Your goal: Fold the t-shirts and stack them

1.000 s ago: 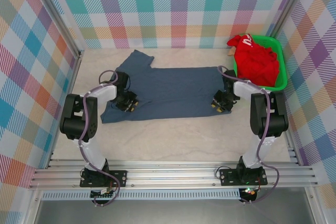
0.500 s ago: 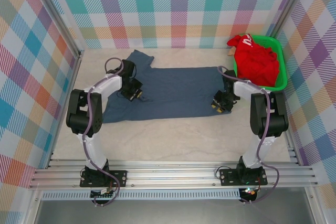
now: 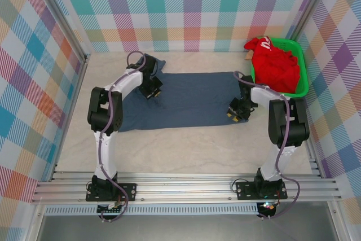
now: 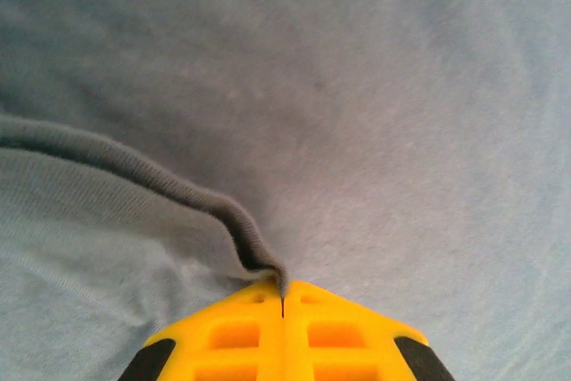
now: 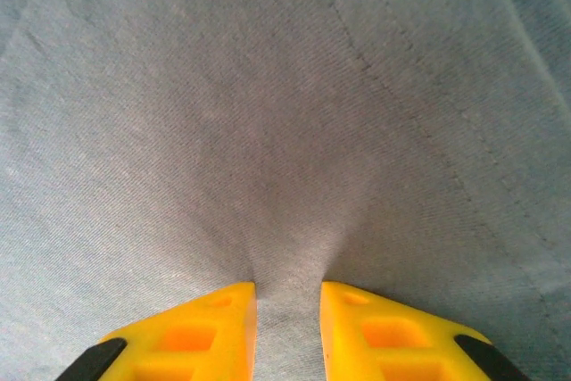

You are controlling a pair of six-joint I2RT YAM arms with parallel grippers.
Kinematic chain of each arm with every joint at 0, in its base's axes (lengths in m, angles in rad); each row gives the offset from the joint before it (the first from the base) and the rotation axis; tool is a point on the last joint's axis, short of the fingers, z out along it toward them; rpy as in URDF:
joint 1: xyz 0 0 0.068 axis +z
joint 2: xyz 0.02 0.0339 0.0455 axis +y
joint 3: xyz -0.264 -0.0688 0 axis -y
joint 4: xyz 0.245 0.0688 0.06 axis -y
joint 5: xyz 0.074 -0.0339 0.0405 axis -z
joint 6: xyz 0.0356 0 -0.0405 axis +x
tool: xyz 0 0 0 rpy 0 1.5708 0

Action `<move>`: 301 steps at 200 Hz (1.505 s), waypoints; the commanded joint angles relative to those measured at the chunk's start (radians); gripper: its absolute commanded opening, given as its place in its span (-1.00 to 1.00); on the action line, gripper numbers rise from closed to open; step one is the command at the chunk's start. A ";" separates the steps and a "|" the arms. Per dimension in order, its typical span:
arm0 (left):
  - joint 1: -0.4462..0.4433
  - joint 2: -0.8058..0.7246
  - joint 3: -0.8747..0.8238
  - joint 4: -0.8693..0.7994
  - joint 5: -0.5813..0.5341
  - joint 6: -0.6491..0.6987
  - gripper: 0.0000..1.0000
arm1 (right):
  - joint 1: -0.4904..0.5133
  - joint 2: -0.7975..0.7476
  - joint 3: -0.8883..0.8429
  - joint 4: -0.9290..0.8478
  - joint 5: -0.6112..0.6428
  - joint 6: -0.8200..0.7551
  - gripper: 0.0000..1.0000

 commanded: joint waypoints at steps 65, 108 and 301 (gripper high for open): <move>-0.027 0.092 0.154 -0.127 -0.005 0.188 -1.00 | 0.003 0.030 0.039 -0.033 -0.030 -0.005 -0.49; -0.050 0.141 0.227 -0.169 -0.008 0.284 -1.00 | 0.003 0.037 0.050 -0.041 -0.032 -0.006 -0.49; 0.187 -0.313 -0.549 -0.058 -0.154 -0.199 -0.36 | -0.048 0.069 0.048 -0.105 0.082 0.090 -0.44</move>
